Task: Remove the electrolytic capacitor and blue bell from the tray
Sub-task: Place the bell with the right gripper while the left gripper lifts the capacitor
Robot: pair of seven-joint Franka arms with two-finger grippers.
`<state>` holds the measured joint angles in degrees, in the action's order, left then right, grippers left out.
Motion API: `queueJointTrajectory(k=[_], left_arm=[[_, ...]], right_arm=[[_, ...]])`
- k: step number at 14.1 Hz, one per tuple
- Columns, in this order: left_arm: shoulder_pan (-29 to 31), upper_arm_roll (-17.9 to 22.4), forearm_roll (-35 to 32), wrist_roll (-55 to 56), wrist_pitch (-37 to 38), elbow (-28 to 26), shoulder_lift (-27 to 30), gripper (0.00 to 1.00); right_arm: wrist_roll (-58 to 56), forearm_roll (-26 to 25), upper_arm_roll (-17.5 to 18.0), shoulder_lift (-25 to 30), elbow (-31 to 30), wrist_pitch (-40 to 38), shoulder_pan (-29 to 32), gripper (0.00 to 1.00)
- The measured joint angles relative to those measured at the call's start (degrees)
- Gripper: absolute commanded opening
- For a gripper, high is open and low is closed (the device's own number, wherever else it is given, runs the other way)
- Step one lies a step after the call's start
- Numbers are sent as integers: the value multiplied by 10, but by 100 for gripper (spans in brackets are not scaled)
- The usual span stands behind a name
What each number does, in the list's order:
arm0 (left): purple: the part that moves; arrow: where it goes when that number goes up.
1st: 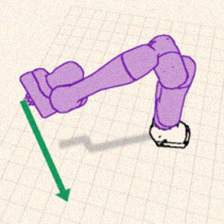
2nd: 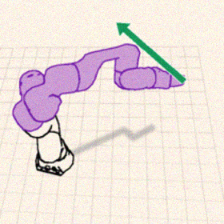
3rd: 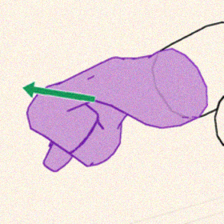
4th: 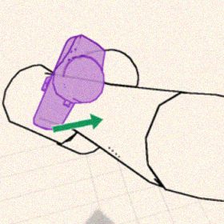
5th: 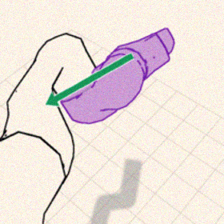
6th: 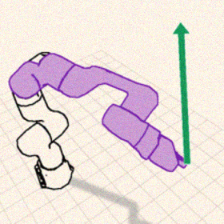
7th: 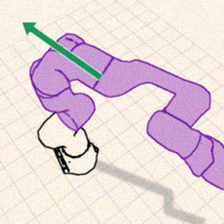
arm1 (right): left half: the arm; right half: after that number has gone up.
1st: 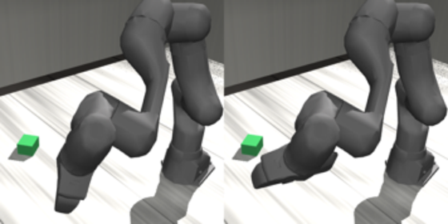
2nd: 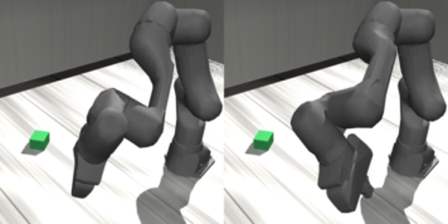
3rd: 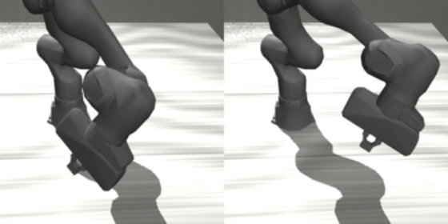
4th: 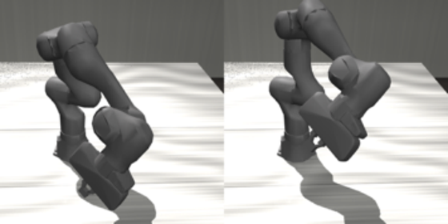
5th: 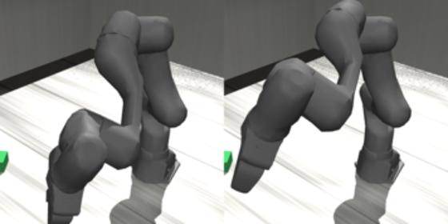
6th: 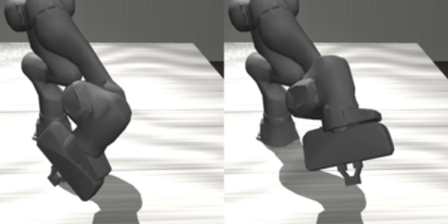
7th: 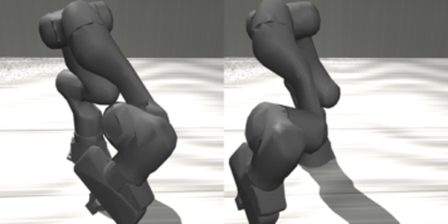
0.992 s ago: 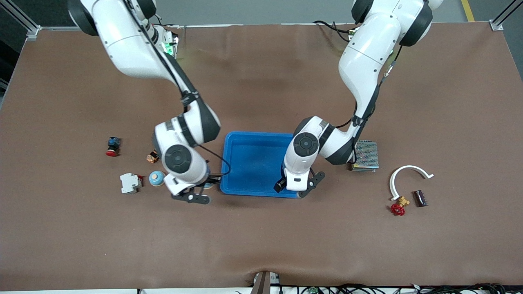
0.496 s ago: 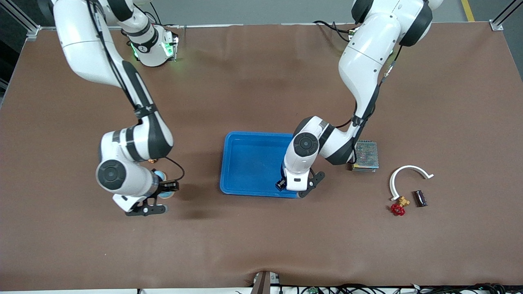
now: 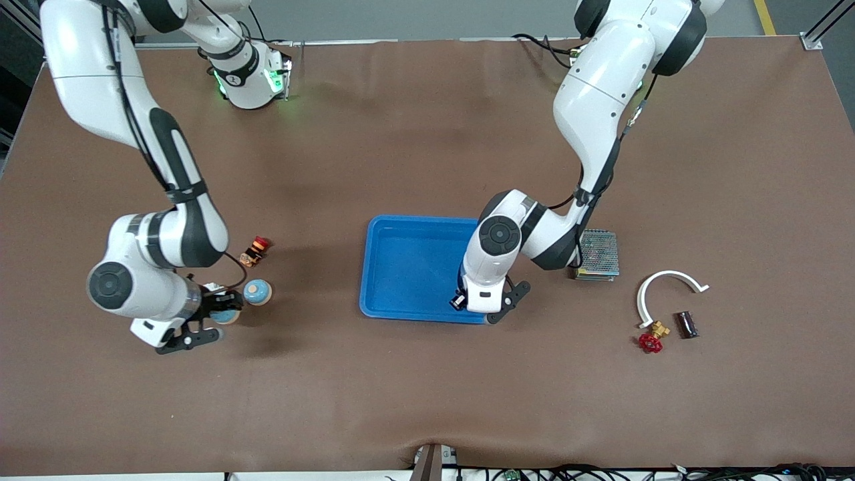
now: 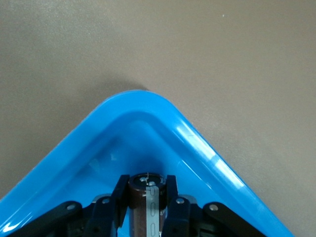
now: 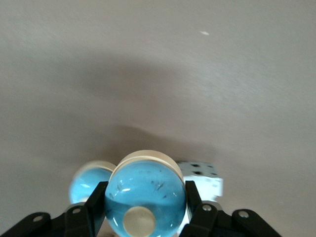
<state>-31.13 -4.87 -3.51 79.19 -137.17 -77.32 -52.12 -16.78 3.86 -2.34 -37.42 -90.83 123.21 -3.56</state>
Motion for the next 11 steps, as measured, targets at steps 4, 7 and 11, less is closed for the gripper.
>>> queueJointTrajectory(k=[4, 7, 11], left_arm=[[-1, 0, 0, 0, 25, 5, 7, 18], [0, 2, 0, 0, 59, 8, 32, 19], [23, 7, -3, -34, 120, 10, 80, 19]], right_arm=[[-100, 14, 1, 0, -18, 21, 57, 0], [-142, 15, 2, 0, -59, 75, 76, 0], [-195, 19, 3, 7, -97, 111, 103, 0]])
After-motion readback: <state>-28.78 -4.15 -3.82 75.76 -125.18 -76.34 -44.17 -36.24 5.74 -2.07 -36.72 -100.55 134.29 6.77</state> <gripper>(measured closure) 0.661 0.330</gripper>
